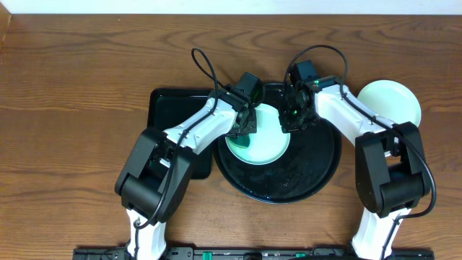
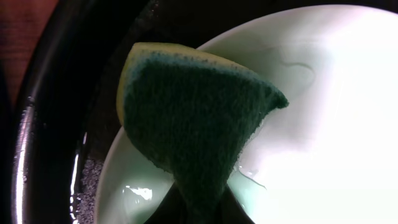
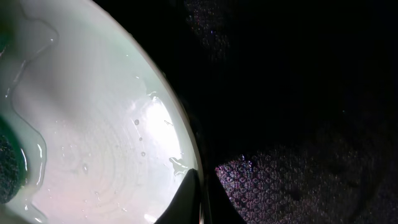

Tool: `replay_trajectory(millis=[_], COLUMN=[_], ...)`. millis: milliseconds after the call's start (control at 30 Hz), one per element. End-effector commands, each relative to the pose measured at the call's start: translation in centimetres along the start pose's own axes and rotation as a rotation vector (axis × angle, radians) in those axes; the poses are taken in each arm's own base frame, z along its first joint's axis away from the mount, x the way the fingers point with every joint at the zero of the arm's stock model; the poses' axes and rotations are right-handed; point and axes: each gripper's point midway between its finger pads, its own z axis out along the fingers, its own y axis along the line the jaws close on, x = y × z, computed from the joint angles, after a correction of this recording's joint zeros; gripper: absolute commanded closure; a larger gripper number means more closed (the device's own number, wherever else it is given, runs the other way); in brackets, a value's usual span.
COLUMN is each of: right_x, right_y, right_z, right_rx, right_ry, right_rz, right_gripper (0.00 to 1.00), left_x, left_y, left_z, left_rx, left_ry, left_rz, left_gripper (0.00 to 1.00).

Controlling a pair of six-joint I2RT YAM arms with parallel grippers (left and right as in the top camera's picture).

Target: Clean dirty plates on tray and stack at the side

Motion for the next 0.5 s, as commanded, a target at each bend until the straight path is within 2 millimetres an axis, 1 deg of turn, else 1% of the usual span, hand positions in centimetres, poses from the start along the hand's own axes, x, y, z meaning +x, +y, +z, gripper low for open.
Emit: replay_trajectory(millis=[0,167,233,367,467], right_x=[0.6,0.7,0.7,0.7,0.7], right_y=[1.7,1.9,2.1,2.4,2.6], right_z=[0.8,0.8,0.8,0.9,0.9], right_rx=[-0.055,-0.056,-0.056,-0.058,-0.058], right_ry=[0.028,0.028,0.028,0.025,0.025], right_rz=[-0.018,-0.024,-0.029,-0.039,-0.043], right_gripper=[0.99,0.99,0.99,0.99,0.99], left_x=[4.4,4.6,4.5,3.7,2.7], left_y=[-1.7,-4.9,-5.7,-5.9,-6.0], left_z=[3.3,2.4,2.1,1.7,0.9], left_rx=[0.075,0.287,0.341,0.361,0.374], left_ry=[0.173,0.234,0.245,0.235,0.206], left_rz=[0.028,0.013,0.011,0.003,0.002], left_gripper=[0.93,0.92,0.93,0.93,0.93])
